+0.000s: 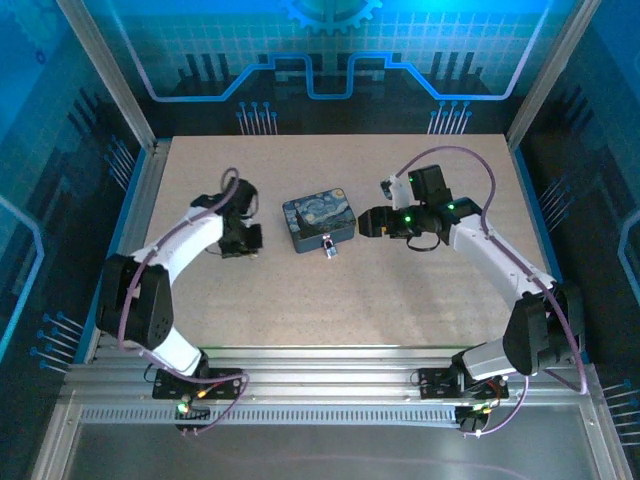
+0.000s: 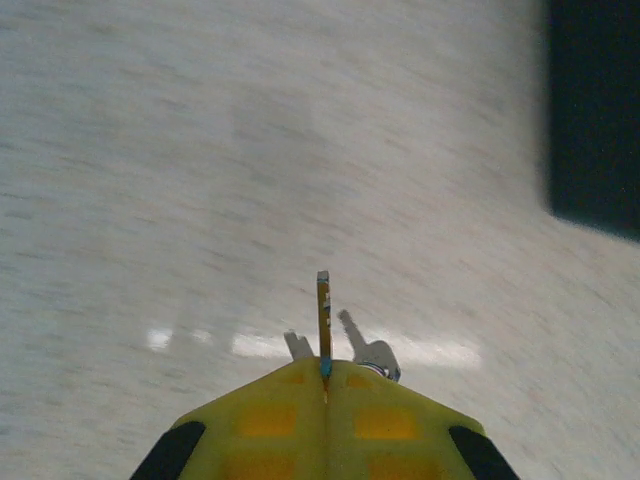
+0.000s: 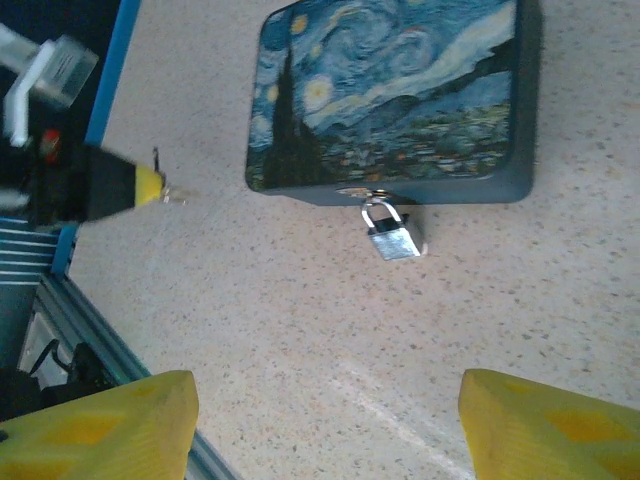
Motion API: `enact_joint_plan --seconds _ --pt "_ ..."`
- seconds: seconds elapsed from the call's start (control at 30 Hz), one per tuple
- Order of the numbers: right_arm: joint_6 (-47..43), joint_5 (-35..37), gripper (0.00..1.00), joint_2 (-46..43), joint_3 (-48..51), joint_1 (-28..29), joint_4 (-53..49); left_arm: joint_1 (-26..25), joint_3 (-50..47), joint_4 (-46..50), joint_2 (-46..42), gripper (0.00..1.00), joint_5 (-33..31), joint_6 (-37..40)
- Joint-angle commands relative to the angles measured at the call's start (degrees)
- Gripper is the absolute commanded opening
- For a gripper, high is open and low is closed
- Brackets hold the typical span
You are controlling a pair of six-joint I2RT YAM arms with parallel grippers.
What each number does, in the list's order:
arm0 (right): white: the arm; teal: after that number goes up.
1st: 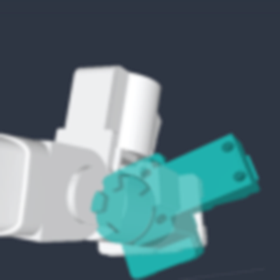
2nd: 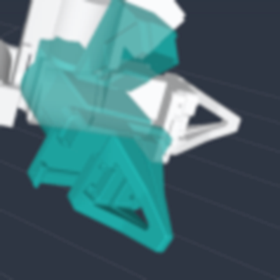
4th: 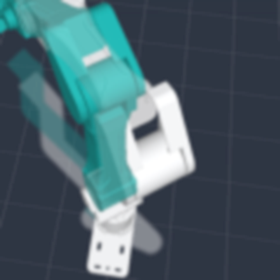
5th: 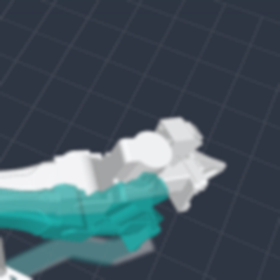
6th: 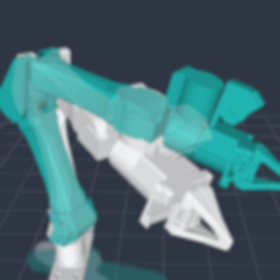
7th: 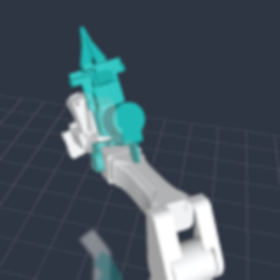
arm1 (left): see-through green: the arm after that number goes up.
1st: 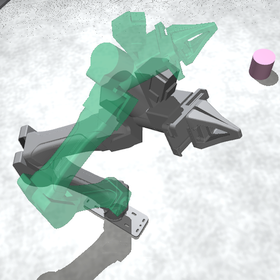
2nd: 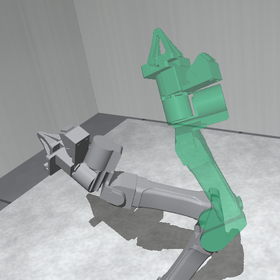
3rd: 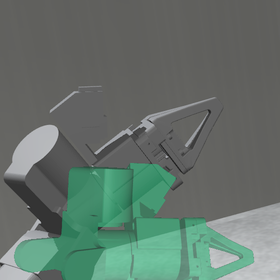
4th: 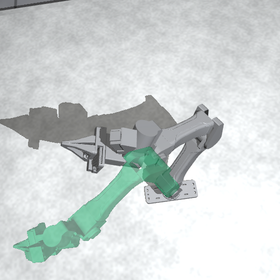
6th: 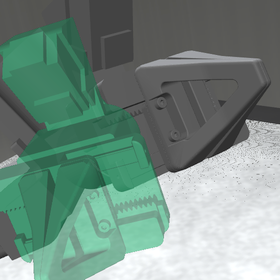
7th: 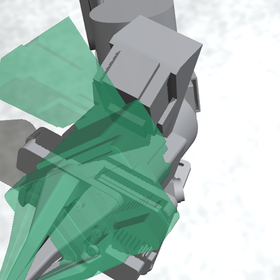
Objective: Unlock the padlock with the key
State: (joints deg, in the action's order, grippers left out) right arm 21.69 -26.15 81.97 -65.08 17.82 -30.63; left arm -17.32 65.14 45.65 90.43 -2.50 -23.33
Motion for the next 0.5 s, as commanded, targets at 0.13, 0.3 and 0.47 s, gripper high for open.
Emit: enact_joint_plan --seconds 0.13,0.3,0.47 --pt "6.15 6.09 0.69 -0.19 4.78 -6.91 1.46 -22.12 6.54 0.28 5.25 0.00 -1.04 -10.09" --pt "11.13 9.94 0.66 -3.04 10.90 -13.29 3.85 -32.43 19.87 -0.24 18.09 0.00 -4.26 -13.52" --pt "10.98 12.21 0.64 -3.02 13.08 -15.26 2.83 -38.55 33.71 0.47 30.30 0.00 -5.15 -15.44"
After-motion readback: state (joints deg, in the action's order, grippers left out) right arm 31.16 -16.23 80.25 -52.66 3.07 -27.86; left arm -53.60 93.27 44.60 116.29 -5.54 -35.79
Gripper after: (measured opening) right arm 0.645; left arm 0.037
